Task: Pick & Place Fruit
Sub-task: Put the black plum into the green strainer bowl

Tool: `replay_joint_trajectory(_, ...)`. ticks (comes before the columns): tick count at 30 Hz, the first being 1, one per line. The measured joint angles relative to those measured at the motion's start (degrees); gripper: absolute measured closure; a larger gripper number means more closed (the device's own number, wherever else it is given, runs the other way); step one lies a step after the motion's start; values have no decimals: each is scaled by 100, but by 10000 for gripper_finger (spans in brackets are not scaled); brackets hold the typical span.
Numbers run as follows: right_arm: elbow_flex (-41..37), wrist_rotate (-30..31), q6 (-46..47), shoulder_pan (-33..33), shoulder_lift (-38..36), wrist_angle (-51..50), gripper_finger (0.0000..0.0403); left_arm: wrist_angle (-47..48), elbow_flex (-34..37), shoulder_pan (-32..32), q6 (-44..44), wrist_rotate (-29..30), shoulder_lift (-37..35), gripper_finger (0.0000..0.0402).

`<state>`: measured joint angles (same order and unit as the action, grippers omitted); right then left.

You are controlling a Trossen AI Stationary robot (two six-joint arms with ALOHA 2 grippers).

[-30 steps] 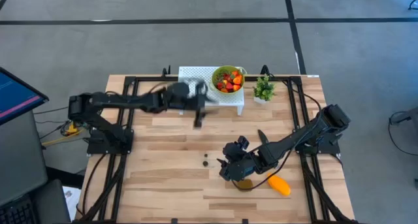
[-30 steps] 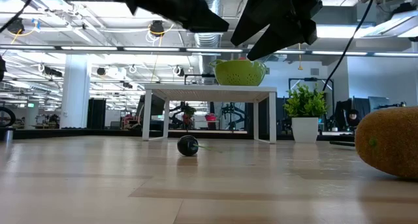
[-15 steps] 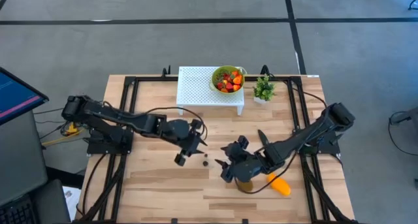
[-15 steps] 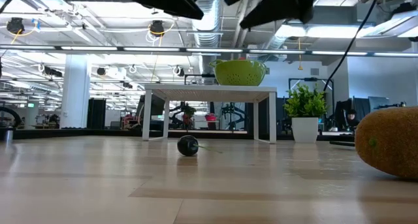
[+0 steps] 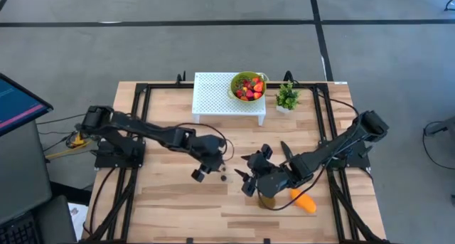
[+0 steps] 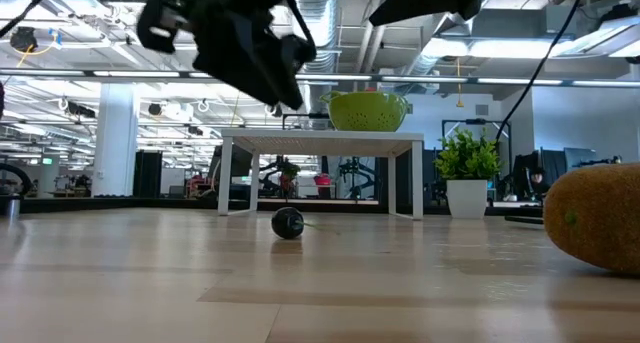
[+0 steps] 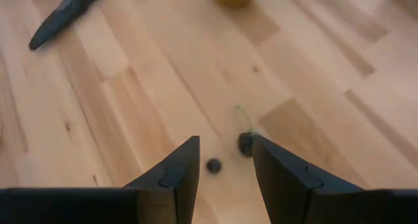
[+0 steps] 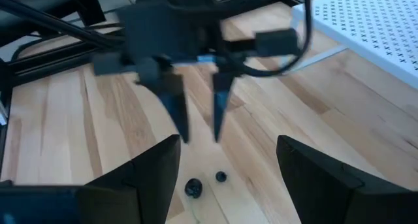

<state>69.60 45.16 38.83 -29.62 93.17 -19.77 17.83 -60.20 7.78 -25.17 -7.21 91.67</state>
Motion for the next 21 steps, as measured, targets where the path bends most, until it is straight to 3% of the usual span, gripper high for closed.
replay_joint_trajectory(10, 0, 1, 15, -32, 0, 26, 155, -35, -2, -406, -392, -649, 459, 266)
replay_joint_trajectory(21, 0, -2, 17, -32, 4, 81, 155, -226, -2, -462, -789, -652, 1003, 266)
